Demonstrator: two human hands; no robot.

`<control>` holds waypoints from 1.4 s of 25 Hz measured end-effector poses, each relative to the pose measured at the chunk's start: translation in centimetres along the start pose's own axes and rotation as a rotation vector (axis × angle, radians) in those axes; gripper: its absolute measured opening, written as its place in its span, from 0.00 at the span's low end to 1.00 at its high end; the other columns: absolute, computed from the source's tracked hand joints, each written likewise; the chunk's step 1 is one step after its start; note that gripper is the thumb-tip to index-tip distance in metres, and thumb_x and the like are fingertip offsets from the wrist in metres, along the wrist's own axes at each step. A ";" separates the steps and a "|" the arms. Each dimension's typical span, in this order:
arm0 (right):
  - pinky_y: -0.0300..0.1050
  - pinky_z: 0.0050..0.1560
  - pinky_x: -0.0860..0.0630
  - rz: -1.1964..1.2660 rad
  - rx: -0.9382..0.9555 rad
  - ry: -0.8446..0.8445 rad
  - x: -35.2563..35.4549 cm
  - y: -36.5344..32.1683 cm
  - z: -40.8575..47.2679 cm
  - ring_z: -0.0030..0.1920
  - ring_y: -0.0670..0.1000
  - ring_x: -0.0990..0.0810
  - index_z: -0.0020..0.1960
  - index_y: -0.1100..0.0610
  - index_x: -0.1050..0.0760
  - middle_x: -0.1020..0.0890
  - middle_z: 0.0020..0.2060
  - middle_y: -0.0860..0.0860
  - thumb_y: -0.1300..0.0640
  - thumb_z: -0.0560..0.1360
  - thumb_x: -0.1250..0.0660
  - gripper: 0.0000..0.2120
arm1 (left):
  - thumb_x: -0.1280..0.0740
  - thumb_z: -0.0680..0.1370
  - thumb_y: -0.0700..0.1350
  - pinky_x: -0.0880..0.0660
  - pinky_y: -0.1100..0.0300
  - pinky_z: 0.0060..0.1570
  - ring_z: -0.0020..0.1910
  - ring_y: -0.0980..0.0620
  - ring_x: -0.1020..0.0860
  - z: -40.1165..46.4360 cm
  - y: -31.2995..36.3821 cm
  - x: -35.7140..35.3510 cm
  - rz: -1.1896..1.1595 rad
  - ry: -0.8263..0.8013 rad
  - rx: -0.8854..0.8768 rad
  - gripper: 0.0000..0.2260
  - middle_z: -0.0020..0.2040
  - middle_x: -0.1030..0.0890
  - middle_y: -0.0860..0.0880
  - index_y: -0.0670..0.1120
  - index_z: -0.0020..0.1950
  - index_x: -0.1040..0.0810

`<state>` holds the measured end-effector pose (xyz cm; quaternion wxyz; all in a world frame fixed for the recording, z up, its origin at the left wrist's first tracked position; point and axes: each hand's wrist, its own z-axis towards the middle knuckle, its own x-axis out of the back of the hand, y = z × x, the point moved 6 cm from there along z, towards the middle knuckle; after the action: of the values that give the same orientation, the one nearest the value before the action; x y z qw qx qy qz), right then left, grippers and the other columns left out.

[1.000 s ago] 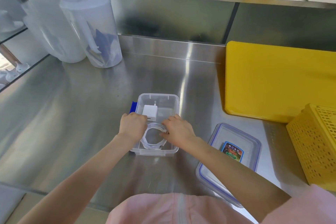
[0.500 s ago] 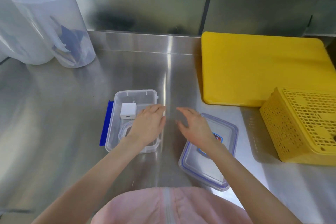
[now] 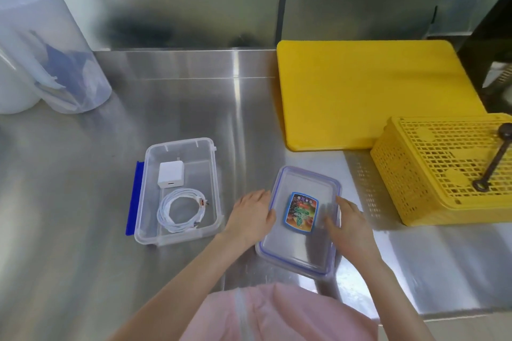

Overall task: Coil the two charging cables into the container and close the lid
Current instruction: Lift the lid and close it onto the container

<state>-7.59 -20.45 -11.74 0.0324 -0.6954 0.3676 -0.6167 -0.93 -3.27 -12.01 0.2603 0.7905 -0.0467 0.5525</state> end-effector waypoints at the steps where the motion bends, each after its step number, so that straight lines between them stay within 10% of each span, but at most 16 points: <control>1: 0.51 0.64 0.34 0.009 -0.014 -0.011 -0.3 0.4 -0.2 0.67 0.60 0.33 0.69 0.61 0.38 0.32 0.69 0.59 0.56 0.76 0.40 0.24 | 0.45 0.79 0.46 0.39 0.56 0.64 0.68 0.45 0.34 0.0 -0.1 -0.6 -0.040 -0.023 0.010 0.20 0.70 0.31 0.44 0.43 0.70 0.37; 16: 0.50 0.65 0.39 0.201 -0.115 0.016 -3.7 0.1 -0.7 0.66 0.64 0.36 0.66 0.67 0.37 0.33 0.67 0.63 0.62 0.75 0.41 0.21 | 0.43 0.78 0.41 0.51 0.66 0.68 0.74 0.48 0.42 -1.5 -0.1 -1.5 -0.304 0.013 -0.024 0.25 0.76 0.40 0.45 0.42 0.74 0.46; 24: 0.51 0.64 0.32 0.527 0.038 0.111 -0.1 -5.0 -0.7 0.65 0.57 0.28 0.69 0.56 0.35 0.29 0.67 0.53 0.61 0.76 0.41 0.21 | 0.41 0.76 0.37 0.46 0.72 0.64 0.71 0.51 0.35 -2.7 -2.2 5.3 -0.523 0.340 0.009 0.23 0.74 0.36 0.49 0.44 0.72 0.38; 32: 0.33 0.51 0.32 0.543 0.353 -0.015 1.4 -15.3 -0.8 0.55 0.43 0.32 0.68 0.53 0.35 0.32 0.53 0.42 0.62 0.77 0.41 0.20 | 0.43 0.78 0.39 0.31 0.70 0.40 0.44 0.55 0.24 -6.6 -6.9 9.1 -0.646 0.546 0.215 0.19 0.49 0.22 0.53 0.51 0.68 0.32; 35: 0.45 0.62 0.28 0.492 0.430 -0.056 -0.4 -18.0 -0.4 0.62 0.47 0.30 0.69 0.53 0.36 0.28 0.63 0.46 0.62 0.76 0.40 0.22 | 0.43 0.78 0.40 0.34 0.70 0.32 0.33 0.57 0.29 -7.8 -9.7 9.7 -0.674 0.620 0.363 0.18 0.42 0.24 0.48 0.50 0.67 0.31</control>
<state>0.54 -6.98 -3.01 0.3367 -0.5797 0.3848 -0.6344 -0.28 10.79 -4.85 0.2843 0.5925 0.3882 0.6460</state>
